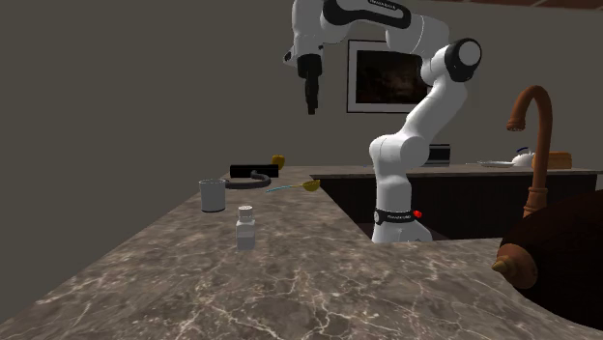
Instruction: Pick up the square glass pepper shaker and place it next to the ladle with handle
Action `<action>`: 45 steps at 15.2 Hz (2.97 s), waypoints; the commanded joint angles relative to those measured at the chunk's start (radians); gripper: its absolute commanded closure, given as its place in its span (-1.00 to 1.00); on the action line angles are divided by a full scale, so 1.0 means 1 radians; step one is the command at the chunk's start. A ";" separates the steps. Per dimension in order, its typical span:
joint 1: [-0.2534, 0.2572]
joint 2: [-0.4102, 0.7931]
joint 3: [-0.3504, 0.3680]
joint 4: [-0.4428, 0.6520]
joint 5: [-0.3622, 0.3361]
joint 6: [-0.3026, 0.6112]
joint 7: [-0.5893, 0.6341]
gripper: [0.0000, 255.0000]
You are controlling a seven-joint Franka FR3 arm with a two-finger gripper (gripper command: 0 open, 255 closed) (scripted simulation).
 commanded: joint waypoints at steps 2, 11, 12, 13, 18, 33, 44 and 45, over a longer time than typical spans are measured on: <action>0.005 0.022 0.013 -0.006 0.008 0.024 0.010 -1.00; 0.052 0.266 0.127 -0.009 0.058 0.232 0.100 -1.00; 0.056 0.298 0.139 -0.003 0.061 0.253 0.110 -1.00; 0.061 0.330 0.150 0.004 0.063 0.274 0.120 -1.00; 0.082 0.501 0.205 0.058 0.064 0.368 0.173 -1.00; 0.153 0.989 0.293 0.310 -0.019 0.533 0.322 -1.00; 0.156 1.008 0.293 0.256 -0.022 0.605 0.325 -1.00; 0.156 1.008 0.293 0.256 -0.022 0.605 0.325 -1.00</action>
